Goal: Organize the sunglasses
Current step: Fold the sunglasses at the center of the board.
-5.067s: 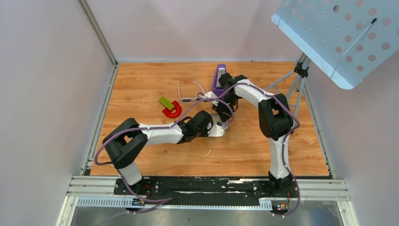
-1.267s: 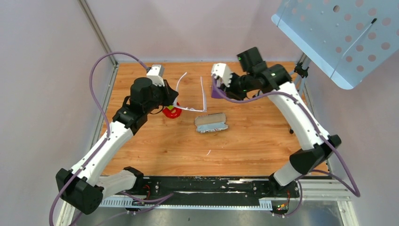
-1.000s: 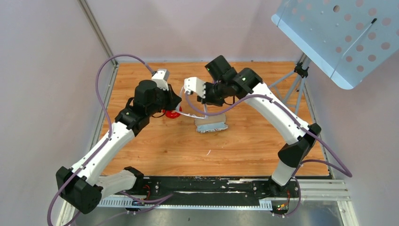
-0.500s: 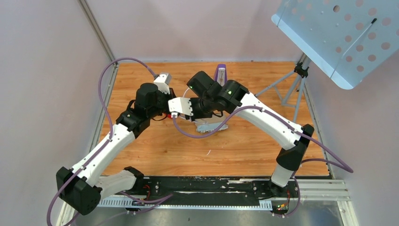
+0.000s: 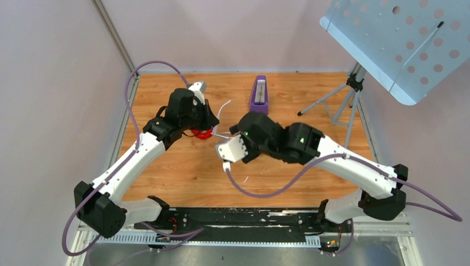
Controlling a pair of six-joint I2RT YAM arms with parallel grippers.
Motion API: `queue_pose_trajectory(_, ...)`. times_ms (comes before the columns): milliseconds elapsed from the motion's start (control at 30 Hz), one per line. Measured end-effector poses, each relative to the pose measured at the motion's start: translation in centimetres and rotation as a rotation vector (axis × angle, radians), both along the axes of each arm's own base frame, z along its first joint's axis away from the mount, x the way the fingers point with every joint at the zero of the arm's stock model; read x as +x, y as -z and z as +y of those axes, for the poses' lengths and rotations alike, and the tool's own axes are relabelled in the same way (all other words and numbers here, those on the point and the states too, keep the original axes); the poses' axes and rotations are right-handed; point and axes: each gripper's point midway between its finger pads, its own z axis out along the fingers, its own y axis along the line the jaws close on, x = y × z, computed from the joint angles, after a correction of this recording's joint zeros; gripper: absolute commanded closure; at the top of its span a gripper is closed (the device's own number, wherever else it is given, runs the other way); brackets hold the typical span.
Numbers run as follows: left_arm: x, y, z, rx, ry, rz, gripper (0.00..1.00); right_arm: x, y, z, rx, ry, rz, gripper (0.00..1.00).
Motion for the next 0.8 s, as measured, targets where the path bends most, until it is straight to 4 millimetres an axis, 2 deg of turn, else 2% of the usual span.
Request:
queue_pose_trajectory(133, 1.1, -0.4, -0.6, 0.015, -0.01, 0.052, 1.0, -1.1, 2.0, -0.5, -0.15, -0.059, -0.115, 0.29)
queue_pose_trajectory(267, 1.7, -0.1, -0.9, 0.027, -0.02, 0.095, 1.0, -0.5, 1.0, -0.4, -0.184, -0.063, -0.21, 0.26)
queue_pose_trajectory(333, 1.8, 0.2, -1.0, 0.028, -0.025, 0.111, 1.0, -1.1, 0.8, -0.5, -0.197, -0.095, -0.251, 0.25)
queue_pose_trajectory(467, 1.8, 0.6, -1.4, 0.015, -0.029, 0.141, 1.0, -2.8, 2.4, -1.0, -0.27, -0.177, -0.314, 0.25)
queue_pose_trajectory(633, 1.6, 0.4, -1.8, -0.013, -0.018, 0.157, 1.0, -1.9, 5.1, -0.3, -0.364, -0.192, -0.419, 0.25)
queue_pose_trajectory(800, 1.3, 0.0, -2.1, -0.036, -0.01, 0.165, 1.0, -0.9, 4.7, 1.7, -0.349, -0.204, -0.558, 0.33)
